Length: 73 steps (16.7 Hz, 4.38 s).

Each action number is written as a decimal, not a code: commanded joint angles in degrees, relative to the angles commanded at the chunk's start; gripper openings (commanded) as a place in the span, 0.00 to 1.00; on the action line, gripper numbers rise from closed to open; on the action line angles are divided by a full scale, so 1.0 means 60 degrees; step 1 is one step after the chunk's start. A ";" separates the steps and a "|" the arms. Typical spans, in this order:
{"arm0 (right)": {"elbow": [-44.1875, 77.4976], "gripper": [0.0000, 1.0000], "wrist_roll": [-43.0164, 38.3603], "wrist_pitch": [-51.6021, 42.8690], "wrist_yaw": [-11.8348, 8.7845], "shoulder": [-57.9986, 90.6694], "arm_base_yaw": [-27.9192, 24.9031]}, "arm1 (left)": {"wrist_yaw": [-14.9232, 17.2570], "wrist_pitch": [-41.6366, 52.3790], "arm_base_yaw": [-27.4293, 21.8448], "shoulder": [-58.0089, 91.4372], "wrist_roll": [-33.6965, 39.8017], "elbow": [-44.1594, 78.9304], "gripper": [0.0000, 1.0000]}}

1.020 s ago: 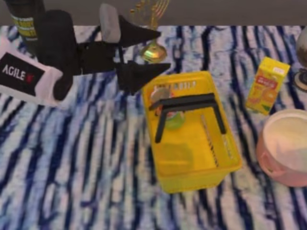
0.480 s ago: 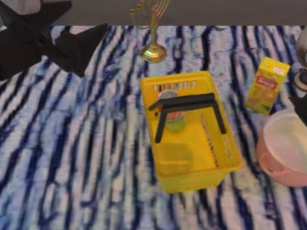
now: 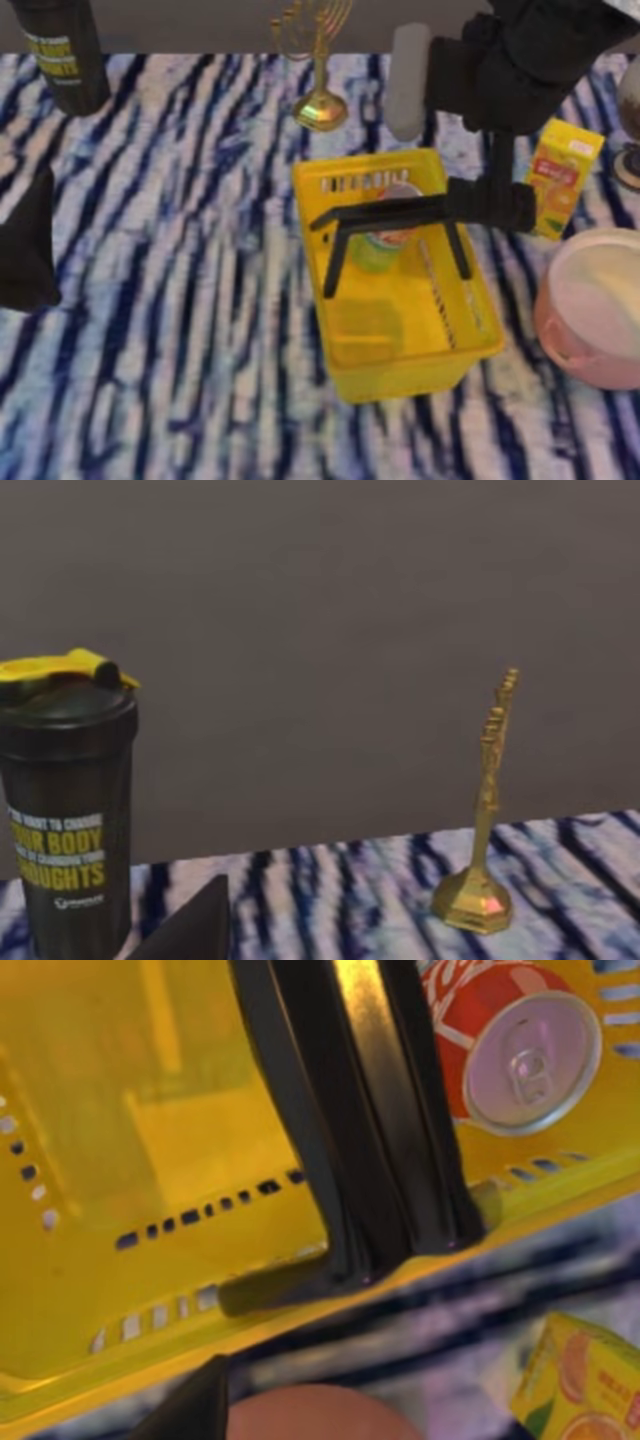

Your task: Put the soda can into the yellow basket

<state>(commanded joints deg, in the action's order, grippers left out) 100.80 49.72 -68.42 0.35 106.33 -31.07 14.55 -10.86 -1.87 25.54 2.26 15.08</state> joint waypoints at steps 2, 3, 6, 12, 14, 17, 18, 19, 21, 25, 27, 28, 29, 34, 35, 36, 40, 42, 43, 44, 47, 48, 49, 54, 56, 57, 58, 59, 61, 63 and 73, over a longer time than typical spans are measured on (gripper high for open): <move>0.1380 1.00 0.0652 -0.0893 0.0002 0.1445 -0.0410 | -0.0855 0.0655 0.0192 -0.1651 -0.0105 -0.0883 1.00; 0.1944 1.00 0.0924 -0.1264 0.0001 0.2037 -0.0583 | -0.1231 0.0936 0.0276 -0.2329 -0.0158 -0.1269 1.00; 0.3146 1.00 0.1548 -0.2110 -0.0014 0.3344 -0.0989 | -0.2081 0.1561 0.0451 -0.3741 -0.0307 -0.2148 1.00; 0.3552 1.00 0.1780 -0.2421 -0.0023 0.3806 -0.1144 | -0.2426 0.1811 0.0502 -0.4257 -0.0376 -0.2513 1.00; 0.3516 1.00 0.1782 -0.2383 -0.0022 0.3814 -0.1111 | -0.2426 0.1811 0.0502 -0.4257 -0.0376 -0.2513 1.00; 0.3053 1.00 0.1786 -0.1963 -0.0024 0.3765 -0.1140 | -0.2426 0.1811 0.0502 -0.4257 -0.0376 -0.2513 1.00; 0.2875 1.00 0.1781 -0.1800 -0.0024 0.3749 -0.1145 | -0.2426 0.1811 0.0502 -0.4257 -0.0376 -0.2513 1.00; 0.2738 1.00 0.1777 -0.1675 -0.0024 0.3738 -0.1148 | -0.2426 0.1811 0.0502 -0.4257 -0.0376 -0.2513 1.00; 0.2674 1.00 0.1775 -0.1616 -0.0024 0.3732 -0.1150 | -0.2426 0.1811 0.0502 -0.4257 -0.0376 -0.2513 1.00; 0.2674 0.85 0.1775 -0.1616 -0.0024 0.3732 -0.1150 | -0.2426 0.1811 0.0502 -0.4257 -0.0376 -0.2513 1.00; 0.2674 0.70 0.1775 -0.1616 -0.0024 0.3732 -0.1150 | -0.2426 0.1811 0.0502 -0.4257 -0.0376 -0.2513 1.00; 0.2674 0.62 0.1775 -0.1616 -0.0024 0.3732 -0.1150 | -0.2426 0.1811 0.0502 -0.4257 -0.0376 -0.2513 1.00; 0.2674 0.55 0.1775 -0.1616 -0.0024 0.3732 -0.1150 | -0.2426 0.1811 0.0502 -0.4257 -0.0376 -0.2513 1.00; 0.2674 0.17 0.1775 -0.1616 -0.0024 0.3732 -0.1150 | -0.2426 0.1811 0.0502 -0.4257 -0.0376 -0.2513 1.00; 0.2674 0.10 0.1775 -0.1616 -0.0024 0.3732 -0.1150 | -0.2426 0.1811 0.0502 -0.4257 -0.0376 -0.2513 1.00; 0.2674 0.02 0.1775 -0.1616 -0.0024 0.3732 -0.1150 | -0.2426 0.1811 0.0502 -0.4257 -0.0376 -0.2513 1.00; 0.2674 0.00 0.1775 -0.1616 -0.0024 0.3732 -0.1150 | -0.2426 0.1811 0.0502 -0.4257 -0.0376 -0.2513 1.00; 0.2674 0.00 0.1775 -0.1616 -0.0024 0.3732 -0.1150 | -0.2426 0.1811 0.0502 -0.4257 -0.0376 -0.2513 1.00; 0.2674 0.00 0.1775 -0.1616 -0.0024 0.3732 -0.1150 | -0.2426 0.1811 0.0502 -0.4257 -0.0376 -0.2513 1.00; 0.2674 0.00 0.1775 -0.1616 -0.0024 0.3732 -0.1150 | -0.2426 0.1811 0.0502 -0.4257 -0.0376 -0.2513 1.00; 0.2674 0.00 0.1775 -0.1616 -0.0024 0.3732 -0.1150 | -0.2426 0.1811 0.0502 -0.4257 -0.0376 -0.2513 1.00; 0.2674 0.00 0.1775 -0.1616 -0.0024 0.3732 -0.1150 | -0.2426 0.1811 0.0502 -0.4257 -0.0376 -0.2513 1.00; 0.2674 0.00 0.1775 -0.1616 -0.0024 0.3732 -0.1150 | -0.2426 0.1811 0.0502 -0.4257 -0.0376 -0.2513 1.00; 0.2674 0.00 0.1775 -0.1616 -0.0024 0.3732 -0.1150 | -0.2426 0.1811 0.0502 -0.4257 -0.0376 -0.2513 1.00; 0.2674 0.00 0.1775 -0.1616 -0.0024 0.3732 -0.1150 | -0.2426 0.1811 0.0502 -0.4257 -0.0376 -0.2513 1.00; 0.2674 0.00 0.1775 -0.1616 -0.0024 0.3732 -0.1150 | -0.2426 0.1811 0.0502 -0.4257 -0.0376 -0.2513 1.00; 0.2674 0.00 0.1775 -0.1616 -0.0024 0.3732 -0.1150 | -0.2426 0.1811 0.0502 -0.4257 -0.0376 -0.2513 1.00; 0.2674 0.00 0.1775 -0.1616 -0.0024 0.3732 -0.1150 | -0.2426 0.1811 0.0502 -0.4257 -0.0376 -0.2513 1.00; 0.2674 0.00 0.1775 -0.1616 -0.0024 0.3732 -0.1150 | -0.2426 0.1811 0.0502 -0.4257 -0.0376 -0.2513 1.00; 0.2674 0.00 0.1775 -0.1616 -0.0024 0.3732 -0.1150 | -0.2426 0.1811 0.0502 -0.4257 -0.0376 -0.2513 1.00; 0.3733 0.00 0.2043 -0.2951 -0.0026 0.3523 -0.0944 | -0.2426 0.1811 0.0502 -0.4257 -0.0376 -0.2513 1.00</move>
<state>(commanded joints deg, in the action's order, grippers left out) 123.20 61.98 -86.12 0.19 127.46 -36.73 0.00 0.00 1.15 0.00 0.00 0.00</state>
